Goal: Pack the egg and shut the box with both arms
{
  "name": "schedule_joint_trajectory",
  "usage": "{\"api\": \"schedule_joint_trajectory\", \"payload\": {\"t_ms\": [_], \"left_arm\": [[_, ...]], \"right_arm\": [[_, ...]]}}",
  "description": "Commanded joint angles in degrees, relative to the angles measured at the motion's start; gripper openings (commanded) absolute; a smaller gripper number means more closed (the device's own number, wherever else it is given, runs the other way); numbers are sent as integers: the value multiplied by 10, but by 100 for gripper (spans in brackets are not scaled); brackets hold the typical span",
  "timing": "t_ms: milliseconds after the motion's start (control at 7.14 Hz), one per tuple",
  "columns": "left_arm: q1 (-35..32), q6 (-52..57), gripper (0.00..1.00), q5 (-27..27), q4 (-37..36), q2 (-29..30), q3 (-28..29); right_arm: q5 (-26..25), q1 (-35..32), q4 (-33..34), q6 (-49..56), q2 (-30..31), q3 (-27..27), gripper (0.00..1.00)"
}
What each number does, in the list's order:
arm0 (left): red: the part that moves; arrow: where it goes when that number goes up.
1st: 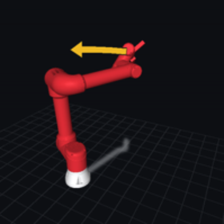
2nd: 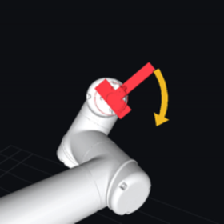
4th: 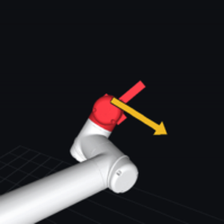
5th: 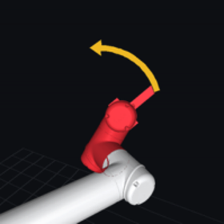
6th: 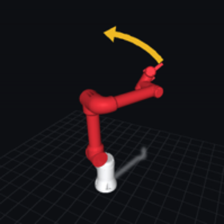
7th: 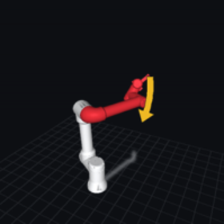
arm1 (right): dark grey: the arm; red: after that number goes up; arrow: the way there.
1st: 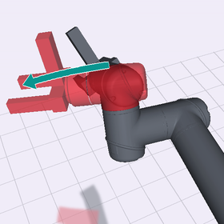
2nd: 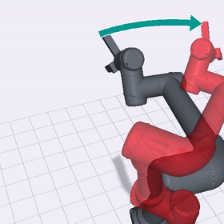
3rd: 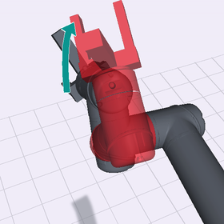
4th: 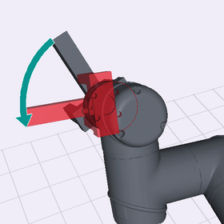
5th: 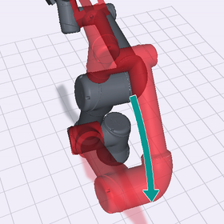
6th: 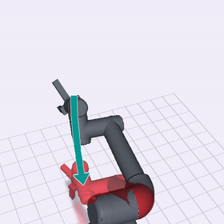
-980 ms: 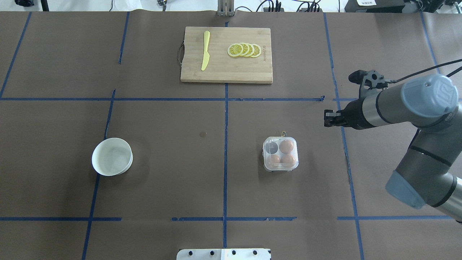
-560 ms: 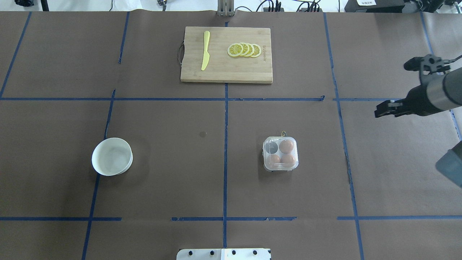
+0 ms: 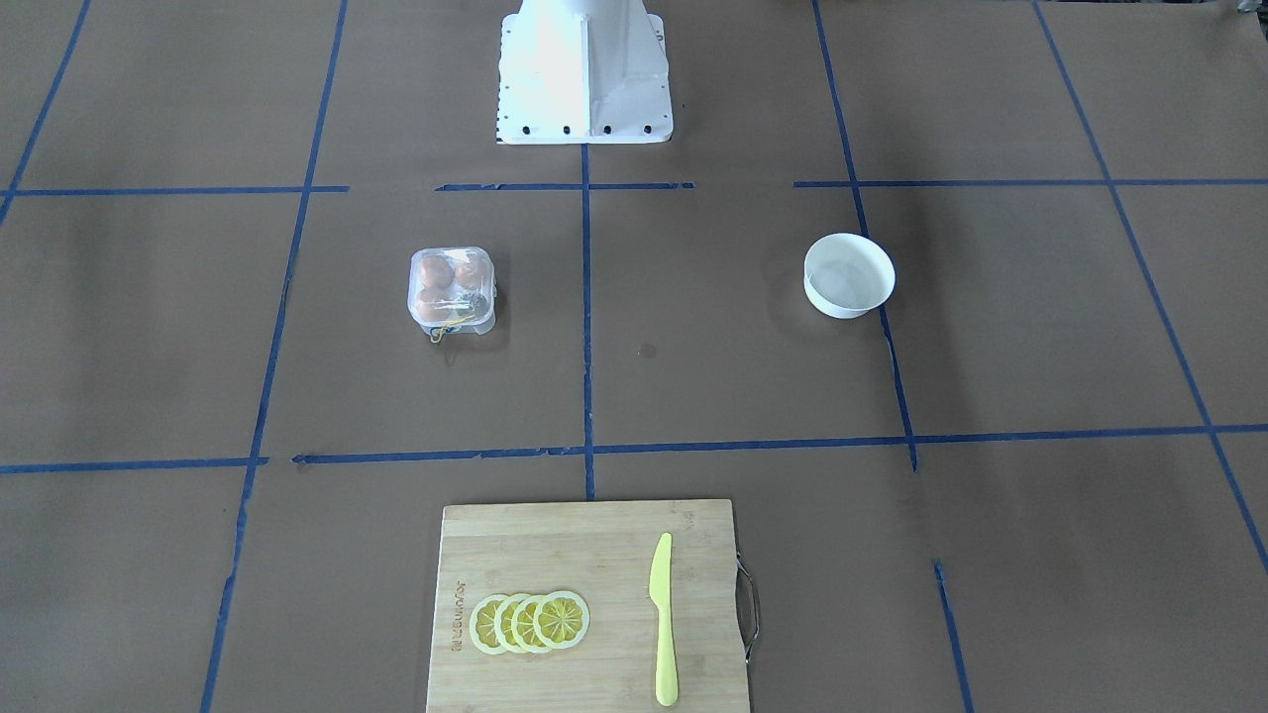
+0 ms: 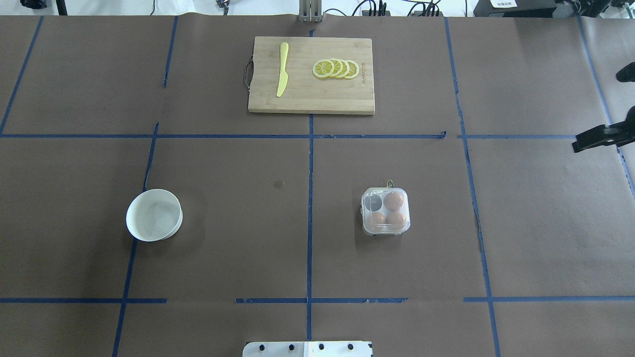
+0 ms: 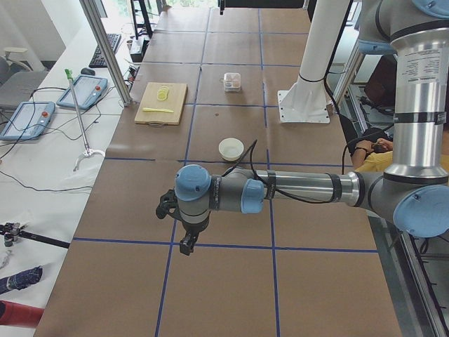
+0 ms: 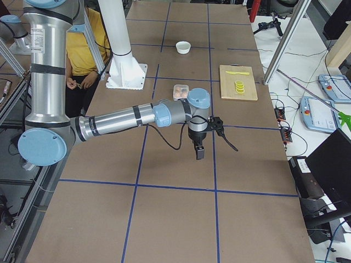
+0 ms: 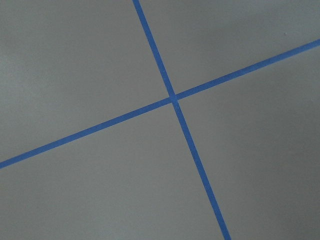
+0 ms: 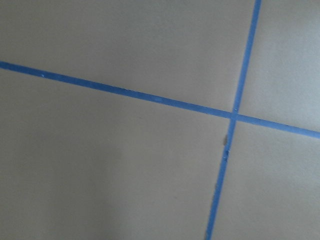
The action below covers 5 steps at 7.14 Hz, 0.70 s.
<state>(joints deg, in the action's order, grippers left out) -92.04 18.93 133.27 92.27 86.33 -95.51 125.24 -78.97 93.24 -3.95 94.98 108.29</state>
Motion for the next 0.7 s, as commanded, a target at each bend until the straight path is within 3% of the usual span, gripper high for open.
{"api": "schedule_joint_trajectory", "payload": {"t_ms": [0,280,560], "left_arm": [[-1,1,100,4,1,-2,-4],[0,1,100,2,1,-1,1],[0,-1,100,4,1,-2,0]], "right_arm": [[1,-40,57,50,65,0,100],[12,-55,56,51,71,-3,100],[62,-68,56,52,73,-12,100]]}}
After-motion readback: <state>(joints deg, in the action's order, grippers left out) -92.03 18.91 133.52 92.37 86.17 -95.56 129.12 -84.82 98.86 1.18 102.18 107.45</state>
